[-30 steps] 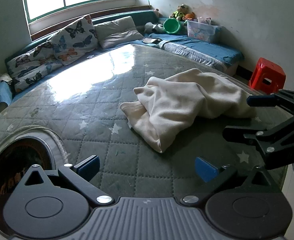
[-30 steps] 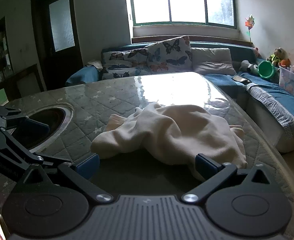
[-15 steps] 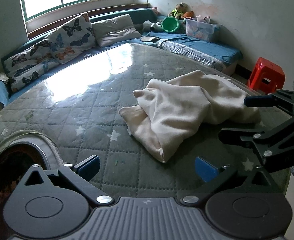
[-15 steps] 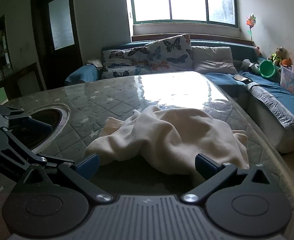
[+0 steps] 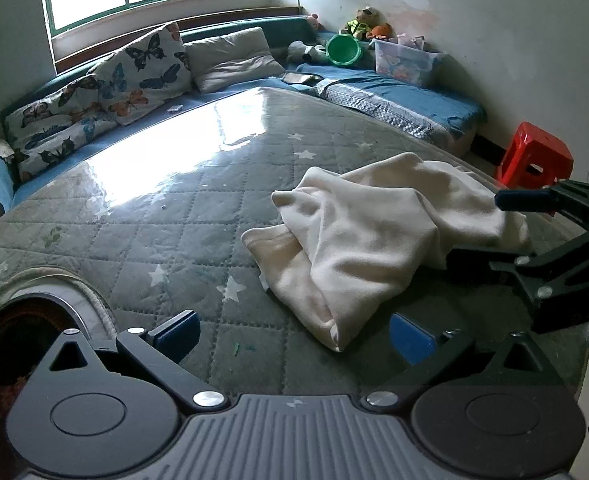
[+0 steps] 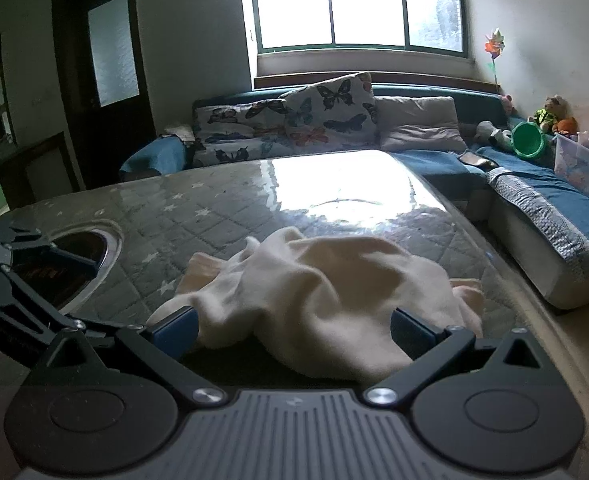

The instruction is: Fold clothes

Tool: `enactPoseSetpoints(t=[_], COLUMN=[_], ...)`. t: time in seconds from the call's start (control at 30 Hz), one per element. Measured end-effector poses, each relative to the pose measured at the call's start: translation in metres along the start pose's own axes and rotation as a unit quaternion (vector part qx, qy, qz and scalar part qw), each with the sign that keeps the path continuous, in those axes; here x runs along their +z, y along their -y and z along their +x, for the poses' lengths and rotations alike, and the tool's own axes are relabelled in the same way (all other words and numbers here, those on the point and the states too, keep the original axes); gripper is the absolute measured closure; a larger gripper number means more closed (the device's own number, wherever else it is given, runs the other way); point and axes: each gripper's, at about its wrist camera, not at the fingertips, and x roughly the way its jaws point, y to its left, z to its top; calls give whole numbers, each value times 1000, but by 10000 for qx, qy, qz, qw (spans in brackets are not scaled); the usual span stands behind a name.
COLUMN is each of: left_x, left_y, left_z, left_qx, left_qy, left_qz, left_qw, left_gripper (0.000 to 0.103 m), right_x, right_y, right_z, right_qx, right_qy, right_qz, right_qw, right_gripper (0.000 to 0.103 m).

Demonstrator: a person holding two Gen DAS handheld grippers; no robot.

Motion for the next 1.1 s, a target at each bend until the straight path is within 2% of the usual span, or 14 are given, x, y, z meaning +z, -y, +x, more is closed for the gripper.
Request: enactPoseSetpoints(t=[0.5,0.7,0.77,0.93,1.1], left_x=[8,10,10,10,10], left_y=[-5,-4,-4,-3,-2], left_z=[14,22,26,30,34], left_qx=[-25,-74,-113,-163,-234], left_qy=[-38,-84,-122,-158,-187], left_qz=[-49,10,30,54,85], left_qw=[10000,9999,9999,9997,9995], left_gripper=[3,9,15,18,27], right_x=[21,27,27,29,29], right_y=[22,31,33,39,41], right_z=[16,26,29,38,43], right_qx=[-264,-334,-363,-394,-414], right_qy=[143,149,140,101,67], right_qz=[41,112,120,156,141], right_qw=[9995,9993,9992,9990,9990], right_gripper=[0,0,0,0,0])
